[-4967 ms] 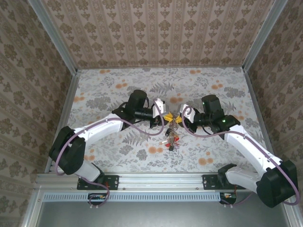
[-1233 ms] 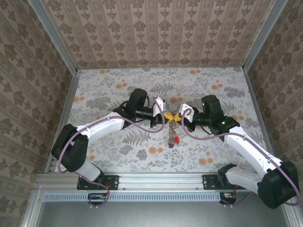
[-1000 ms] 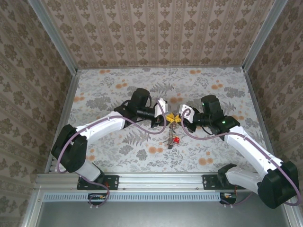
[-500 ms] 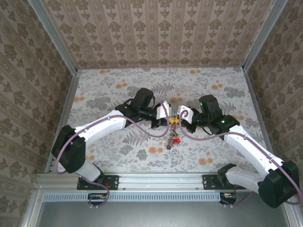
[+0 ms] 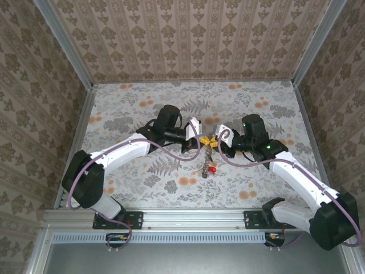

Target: Put the keys on the keyring

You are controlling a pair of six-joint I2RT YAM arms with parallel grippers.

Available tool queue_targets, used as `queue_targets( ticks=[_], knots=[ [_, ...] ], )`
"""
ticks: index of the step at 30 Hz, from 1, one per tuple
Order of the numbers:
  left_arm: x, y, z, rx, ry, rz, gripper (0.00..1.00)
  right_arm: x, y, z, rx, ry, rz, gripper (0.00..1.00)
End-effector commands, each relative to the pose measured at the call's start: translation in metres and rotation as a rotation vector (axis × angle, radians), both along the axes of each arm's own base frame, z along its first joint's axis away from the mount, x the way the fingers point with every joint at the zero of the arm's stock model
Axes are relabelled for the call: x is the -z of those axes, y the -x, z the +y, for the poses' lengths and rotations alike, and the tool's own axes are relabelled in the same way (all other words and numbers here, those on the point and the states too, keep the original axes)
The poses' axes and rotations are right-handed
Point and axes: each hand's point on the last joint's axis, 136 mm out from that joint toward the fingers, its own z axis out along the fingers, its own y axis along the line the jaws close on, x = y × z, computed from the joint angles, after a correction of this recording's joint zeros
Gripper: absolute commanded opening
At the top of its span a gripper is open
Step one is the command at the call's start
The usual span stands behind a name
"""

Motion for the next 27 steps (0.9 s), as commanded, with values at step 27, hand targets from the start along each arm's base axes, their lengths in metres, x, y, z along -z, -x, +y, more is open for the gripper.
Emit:
queue_targets(
  ticks=[27],
  knots=[
    [-0.001, 0.010, -0.002, 0.041, -0.095, -0.083, 0.18, -0.007, 0.002, -0.004, -0.012, 0.053, -0.003, 0.03]
  ],
)
